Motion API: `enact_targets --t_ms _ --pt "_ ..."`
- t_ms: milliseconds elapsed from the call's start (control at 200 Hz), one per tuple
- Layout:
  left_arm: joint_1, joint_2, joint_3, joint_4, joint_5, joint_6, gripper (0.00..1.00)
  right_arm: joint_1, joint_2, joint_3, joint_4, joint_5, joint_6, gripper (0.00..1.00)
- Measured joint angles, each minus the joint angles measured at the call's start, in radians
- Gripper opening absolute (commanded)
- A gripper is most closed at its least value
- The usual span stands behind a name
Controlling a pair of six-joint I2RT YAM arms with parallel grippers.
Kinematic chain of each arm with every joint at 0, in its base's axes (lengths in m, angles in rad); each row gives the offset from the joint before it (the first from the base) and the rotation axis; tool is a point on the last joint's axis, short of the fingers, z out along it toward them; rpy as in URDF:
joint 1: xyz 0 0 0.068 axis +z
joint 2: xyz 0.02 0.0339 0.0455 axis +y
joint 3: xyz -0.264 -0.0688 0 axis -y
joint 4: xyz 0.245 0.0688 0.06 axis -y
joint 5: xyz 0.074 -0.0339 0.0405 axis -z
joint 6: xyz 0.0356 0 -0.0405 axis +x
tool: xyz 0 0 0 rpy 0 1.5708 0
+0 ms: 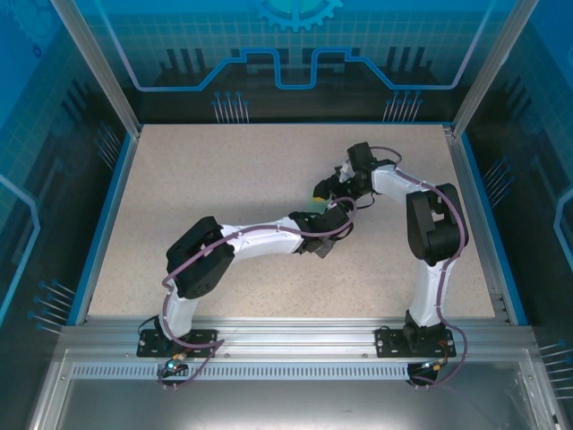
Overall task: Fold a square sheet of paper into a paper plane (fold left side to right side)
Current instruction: Fold the triangle a second time at the center of the table.
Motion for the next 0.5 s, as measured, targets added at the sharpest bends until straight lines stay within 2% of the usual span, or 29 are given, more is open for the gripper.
enact_targets --t_ms 190,295,400,500 --pt "0.016 -0.007 0.000 0.000 0.061 -0.006 0.07 -0.036 -0.094 -0.002 -0.034 0.030 -0.053 0.76" --pt "0.039 -0.023 0.000 0.000 0.118 -0.010 0.07 -0.108 -0.221 -0.039 -0.029 0.040 -0.076 0.75" --pt "0.069 -0.040 -0.001 0.000 0.171 -0.011 0.07 -0.187 -0.341 -0.105 -0.018 0.048 -0.101 0.42" --pt "0.095 -0.053 -0.001 0.000 0.218 -0.014 0.07 -0.207 -0.397 -0.196 0.000 0.048 -0.119 0.20"
